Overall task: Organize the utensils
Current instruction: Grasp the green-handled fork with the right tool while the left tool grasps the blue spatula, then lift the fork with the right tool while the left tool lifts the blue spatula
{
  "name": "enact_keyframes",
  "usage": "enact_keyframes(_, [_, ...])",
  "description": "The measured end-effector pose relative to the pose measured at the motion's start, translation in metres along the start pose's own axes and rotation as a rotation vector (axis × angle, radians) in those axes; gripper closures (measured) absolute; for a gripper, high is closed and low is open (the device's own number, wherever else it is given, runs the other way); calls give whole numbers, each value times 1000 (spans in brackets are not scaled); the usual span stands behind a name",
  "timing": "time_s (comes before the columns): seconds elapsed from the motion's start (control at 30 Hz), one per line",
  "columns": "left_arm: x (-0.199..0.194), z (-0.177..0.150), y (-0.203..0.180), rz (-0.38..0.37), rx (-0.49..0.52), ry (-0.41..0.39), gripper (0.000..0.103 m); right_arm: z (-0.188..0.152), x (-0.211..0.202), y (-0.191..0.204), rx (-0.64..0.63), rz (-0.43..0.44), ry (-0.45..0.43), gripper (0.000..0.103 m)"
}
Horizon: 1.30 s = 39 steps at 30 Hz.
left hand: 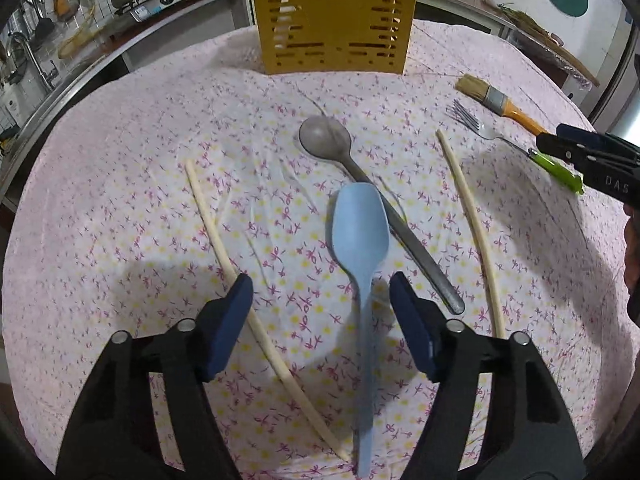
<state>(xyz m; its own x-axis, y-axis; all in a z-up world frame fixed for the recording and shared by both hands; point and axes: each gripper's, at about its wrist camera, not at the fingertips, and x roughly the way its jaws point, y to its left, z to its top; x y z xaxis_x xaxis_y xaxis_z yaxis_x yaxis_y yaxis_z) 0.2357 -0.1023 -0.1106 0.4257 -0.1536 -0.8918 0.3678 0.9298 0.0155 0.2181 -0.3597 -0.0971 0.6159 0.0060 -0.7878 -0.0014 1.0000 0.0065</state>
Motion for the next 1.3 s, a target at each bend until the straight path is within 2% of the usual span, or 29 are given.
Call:
enact_keyframes(0.07, [5, 1, 0, 7, 1, 24, 45, 4, 8, 2, -11, 1, 23, 47])
enact_keyframes(0.23, [9, 6, -1, 3, -4, 41, 46, 10, 22, 11, -34, 28, 67, 51])
enact_keyframes(0.3, [12, 10, -1, -1, -10, 49, 47, 12, 28, 18, -61, 28, 86, 55])
enact_keyframes(0.37, [14, 14, -1, -1, -10, 53, 49, 12, 35, 22, -81, 13, 113, 66])
enact_keyframes(0.4, [15, 16, -2, 0, -7, 57, 50, 12, 37, 22, -81, 16, 120, 67])
enact_keyframes(0.47, [17, 18, -3, -1, -3, 60, 54, 13, 38, 24, -78, 32, 132, 77])
enact_keyframes(0.57, [18, 22, -5, -3, 24, 72, 55, 17, 41, 28, -93, 24, 168, 79])
enact_keyframes(0.77, [24, 34, -3, -23, 12, 119, 55, 27, 44, 24, -71, 39, 231, 87])
enact_keyframes(0.8, [25, 35, -3, -22, 14, 123, 56, 28, 43, 23, -67, 35, 230, 89])
enact_keyframes(0.87, [28, 41, -3, -17, 7, 126, 73, 26, 39, 22, -56, 35, 221, 95])
enact_keyframes(0.93, [28, 44, -3, -21, 4, 130, 87, 23, 31, 18, -34, 44, 191, 96])
enact_keyframes(1.07, [24, 47, 0, -19, -11, 119, 94, 25, 10, 9, 14, 58, 111, 96])
enact_keyframes(1.13, [16, 46, 1, -17, -21, 96, 94, 27, -1, 4, 40, 72, 69, 96])
enact_keyframes(1.3, [-12, 50, 7, -46, -50, -5, 96, 31, -33, 6, 60, 83, -44, 98])
